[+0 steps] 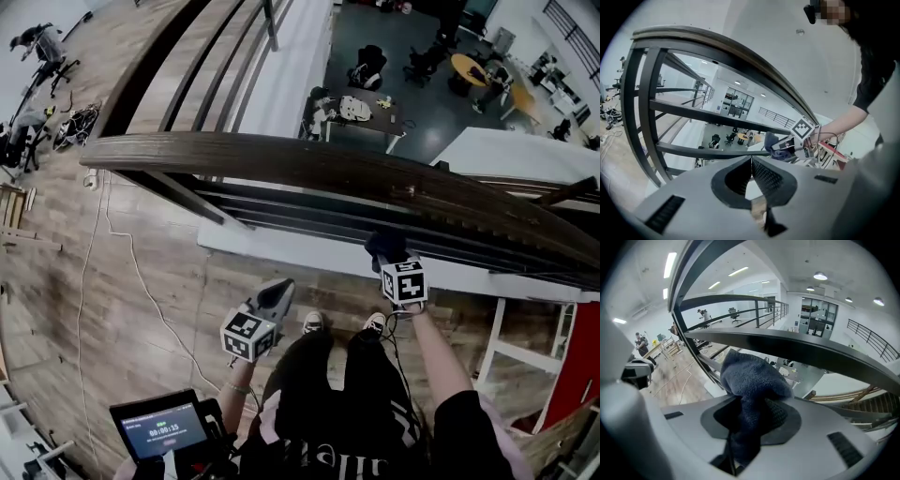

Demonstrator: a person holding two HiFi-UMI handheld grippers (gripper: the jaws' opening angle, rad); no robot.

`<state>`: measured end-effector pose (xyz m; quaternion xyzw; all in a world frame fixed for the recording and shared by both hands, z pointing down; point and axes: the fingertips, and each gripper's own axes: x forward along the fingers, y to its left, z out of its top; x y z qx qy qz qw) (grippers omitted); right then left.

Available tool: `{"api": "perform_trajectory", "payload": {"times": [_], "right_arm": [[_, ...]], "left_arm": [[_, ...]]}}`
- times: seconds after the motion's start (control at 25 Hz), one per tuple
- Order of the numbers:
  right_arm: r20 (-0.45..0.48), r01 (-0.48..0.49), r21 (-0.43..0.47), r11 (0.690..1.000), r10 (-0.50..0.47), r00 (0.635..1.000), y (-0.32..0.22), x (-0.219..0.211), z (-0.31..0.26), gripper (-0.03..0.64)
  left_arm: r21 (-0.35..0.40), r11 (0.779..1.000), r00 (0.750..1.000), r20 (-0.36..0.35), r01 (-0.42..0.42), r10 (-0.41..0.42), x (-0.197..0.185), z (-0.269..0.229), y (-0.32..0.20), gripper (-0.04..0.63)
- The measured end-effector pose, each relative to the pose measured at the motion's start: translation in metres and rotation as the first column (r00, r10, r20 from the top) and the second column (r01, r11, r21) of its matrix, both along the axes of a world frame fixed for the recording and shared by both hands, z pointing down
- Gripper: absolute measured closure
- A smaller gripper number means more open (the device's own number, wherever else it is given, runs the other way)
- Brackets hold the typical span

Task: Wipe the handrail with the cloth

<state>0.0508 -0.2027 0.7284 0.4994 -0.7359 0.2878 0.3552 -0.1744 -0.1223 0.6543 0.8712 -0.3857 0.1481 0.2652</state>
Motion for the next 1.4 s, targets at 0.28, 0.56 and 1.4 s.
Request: {"api": "perform_trajectory", "payload": {"times": [0.28, 0.56, 1.4], "right_arm": [[-0.025, 0.196, -0.019, 0.98, -0.196, 0.98, -0.052, -0.163, 0.023, 0.508], [-0.07, 0.345, -0.013, 0.938, -0.345, 0.936, -0.089, -0.27, 0.049, 0.508], [-0.075, 0.266, 0.054, 0.963, -0.261, 0.962, -0.125, -0.282, 0.093, 0.508]], "left_arm": [[-0.003, 0.998, 0.998, -0.016, 0.061, -0.061, -0.097, 0.03, -0.018, 0.595], [-0.025, 0.993, 0.993, -0.023, 0.116, -0.117, -0.148, 0.059, -0.007, 0.595], [-0.089, 0.982, 0.986, -0.017, 0.164, -0.166, -0.14, 0.108, 0.018, 0.595]]}}
